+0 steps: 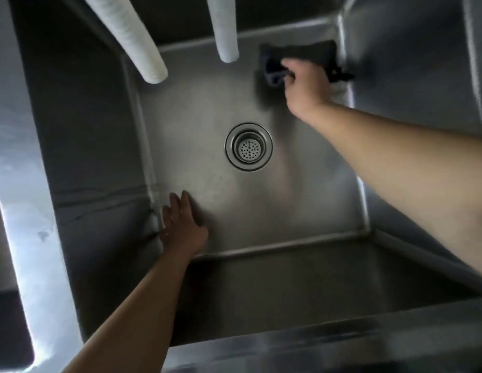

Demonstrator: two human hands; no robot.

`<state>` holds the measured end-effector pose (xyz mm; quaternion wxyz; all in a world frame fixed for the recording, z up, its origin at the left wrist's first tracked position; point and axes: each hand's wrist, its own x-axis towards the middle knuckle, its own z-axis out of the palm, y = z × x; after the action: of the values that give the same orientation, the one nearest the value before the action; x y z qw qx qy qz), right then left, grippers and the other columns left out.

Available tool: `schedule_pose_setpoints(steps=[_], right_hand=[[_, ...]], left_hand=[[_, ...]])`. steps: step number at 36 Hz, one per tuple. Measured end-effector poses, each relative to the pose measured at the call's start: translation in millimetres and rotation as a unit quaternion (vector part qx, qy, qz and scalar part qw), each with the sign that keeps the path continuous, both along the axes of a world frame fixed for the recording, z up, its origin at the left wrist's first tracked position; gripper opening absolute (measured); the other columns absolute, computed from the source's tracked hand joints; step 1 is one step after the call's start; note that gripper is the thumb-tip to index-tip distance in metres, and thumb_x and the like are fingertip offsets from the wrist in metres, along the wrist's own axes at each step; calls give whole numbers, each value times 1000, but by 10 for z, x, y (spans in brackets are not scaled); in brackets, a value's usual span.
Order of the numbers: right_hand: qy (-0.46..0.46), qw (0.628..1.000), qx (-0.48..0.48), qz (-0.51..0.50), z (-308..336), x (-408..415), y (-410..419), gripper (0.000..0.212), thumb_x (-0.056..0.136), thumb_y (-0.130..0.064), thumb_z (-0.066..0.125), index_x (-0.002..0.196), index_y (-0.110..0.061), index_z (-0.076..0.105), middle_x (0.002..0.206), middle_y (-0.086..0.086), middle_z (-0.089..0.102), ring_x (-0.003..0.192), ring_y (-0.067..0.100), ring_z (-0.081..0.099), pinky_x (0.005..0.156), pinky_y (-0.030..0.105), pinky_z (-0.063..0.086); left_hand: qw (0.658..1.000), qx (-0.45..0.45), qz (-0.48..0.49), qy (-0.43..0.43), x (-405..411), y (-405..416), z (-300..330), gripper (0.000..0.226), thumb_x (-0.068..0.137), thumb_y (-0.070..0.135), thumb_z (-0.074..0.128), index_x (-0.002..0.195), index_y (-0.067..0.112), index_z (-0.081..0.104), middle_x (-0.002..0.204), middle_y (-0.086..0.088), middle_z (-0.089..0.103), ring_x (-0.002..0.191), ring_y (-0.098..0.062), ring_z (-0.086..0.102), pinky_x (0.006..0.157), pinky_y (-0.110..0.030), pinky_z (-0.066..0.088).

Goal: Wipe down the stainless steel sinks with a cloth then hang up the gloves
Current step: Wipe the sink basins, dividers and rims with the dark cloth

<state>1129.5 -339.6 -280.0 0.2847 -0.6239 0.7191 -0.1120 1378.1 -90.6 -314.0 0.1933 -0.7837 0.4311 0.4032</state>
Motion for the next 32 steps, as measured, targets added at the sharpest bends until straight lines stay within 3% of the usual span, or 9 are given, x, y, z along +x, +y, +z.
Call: schedule_pose_setpoints(steps=[3, 7, 9, 12, 17, 22, 26, 29, 32], right_hand=[[54, 982, 70, 165, -238, 454, 92, 45, 96, -8, 44, 136, -23, 58, 145, 8, 52, 137, 31, 42, 114, 36, 32], [111, 938, 83, 317, -469, 964, 594, 50, 97, -6, 44, 142, -25, 50, 158, 2, 34, 151, 28, 16, 121, 50, 9], [119, 900, 81, 411, -521, 1063, 973, 51, 95, -8, 46, 142, -28, 49, 159, -2, 32, 151, 27, 13, 120, 52, 7], [133, 837, 85, 524, -520, 994, 1560, 43, 98, -16, 47, 137, -33, 54, 157, -9, 36, 151, 22, 15, 120, 52, 5], [113, 800, 164, 566, -404, 500, 2086, 37, 97, -20, 49, 130, -31, 59, 149, -10, 48, 149, 16, 21, 120, 47, 2], [127, 822, 312, 459, -17, 167, 2194, 45, 95, -11, 49, 135, -32, 57, 146, 7, 51, 136, 30, 45, 111, 37, 28], [47, 881, 329, 335, 529, -90, 2101, 63, 96, -26, 56, 150, -43, 29, 150, 5, 46, 131, 31, 49, 103, 39, 44], [14, 953, 158, 257, 1089, -432, 1901, 51, 92, -25, 62, 142, -26, 51, 145, 4, 52, 138, 33, 40, 111, 46, 34], [36, 981, -100, 159, 1616, -938, 1726, 35, 85, -16, 64, 119, -8, 68, 129, 13, 63, 131, 39, 48, 103, 48, 38]], left_hand=[[998, -15, 45, 28, 2, -79, -10, 91, 85, 14, 55, 158, 26, 2, 167, 2, -9, 153, -30, -1, 123, -42, 12], [958, -168, 203, 111, 73, -131, 43, 90, 79, -7, 52, 157, 24, 20, 130, -4, 52, 119, -22, 52, 97, -26, 40], [938, -216, 244, 120, 97, -134, 107, 91, 79, -10, 48, 157, 25, 17, 121, 2, 51, 107, -16, 52, 87, -18, 38], [927, -245, 249, 132, 101, -154, 186, 85, 80, -13, 46, 156, 16, 20, 142, -8, 47, 124, -19, 49, 104, -24, 38], [963, -192, 159, 103, 47, -153, 228, 62, 82, -5, 52, 143, 5, 46, 140, -18, 53, 129, -32, 51, 112, -38, 39], [984, -94, 57, 143, -307, -110, 324, 47, 92, 12, 55, 139, 17, 54, 141, -11, 55, 128, -30, 52, 108, -34, 39], [983, -26, 17, 183, -693, -94, 371, 43, 95, 18, 54, 137, 23, 56, 137, -6, 60, 122, -27, 57, 101, -31, 45], [979, -2, 10, 206, -1004, -96, 431, 39, 92, 18, 55, 130, 25, 61, 126, -6, 66, 107, -24, 62, 82, -23, 47], [979, 15, -2, 202, -1253, -149, 444, 55, 86, 21, 62, 140, 23, 51, 132, -11, 60, 115, -31, 59, 96, -36, 50]])
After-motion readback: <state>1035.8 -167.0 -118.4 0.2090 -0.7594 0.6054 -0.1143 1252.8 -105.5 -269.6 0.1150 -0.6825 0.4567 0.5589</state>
